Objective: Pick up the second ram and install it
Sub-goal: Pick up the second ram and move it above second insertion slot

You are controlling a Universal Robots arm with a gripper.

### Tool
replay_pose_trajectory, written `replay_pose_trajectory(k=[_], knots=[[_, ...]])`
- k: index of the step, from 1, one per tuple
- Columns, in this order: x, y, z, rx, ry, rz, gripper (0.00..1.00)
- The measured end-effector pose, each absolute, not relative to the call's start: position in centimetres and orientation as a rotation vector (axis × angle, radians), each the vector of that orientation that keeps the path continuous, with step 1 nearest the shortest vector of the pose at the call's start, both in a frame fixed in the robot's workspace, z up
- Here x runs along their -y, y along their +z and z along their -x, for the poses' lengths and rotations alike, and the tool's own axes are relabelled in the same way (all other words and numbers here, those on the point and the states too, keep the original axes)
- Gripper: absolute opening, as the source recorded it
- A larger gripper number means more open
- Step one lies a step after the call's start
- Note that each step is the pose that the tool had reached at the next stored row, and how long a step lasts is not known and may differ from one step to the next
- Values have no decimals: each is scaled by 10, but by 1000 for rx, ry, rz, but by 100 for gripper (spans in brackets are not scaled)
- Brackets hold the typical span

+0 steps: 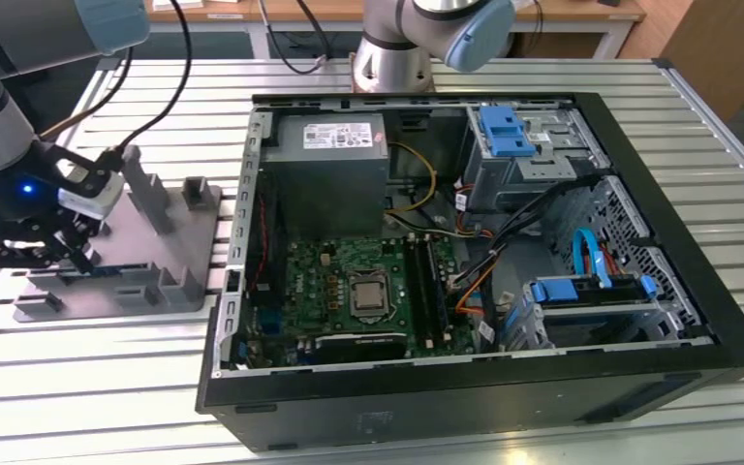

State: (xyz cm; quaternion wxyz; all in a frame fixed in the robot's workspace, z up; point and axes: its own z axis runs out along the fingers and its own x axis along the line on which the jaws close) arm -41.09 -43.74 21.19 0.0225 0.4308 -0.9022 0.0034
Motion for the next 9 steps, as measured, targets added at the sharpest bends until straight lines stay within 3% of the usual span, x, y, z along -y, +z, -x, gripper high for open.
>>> replay_pose_trajectory(k=[9], knots=[[437,212,411,2729,14,-1464,11]])
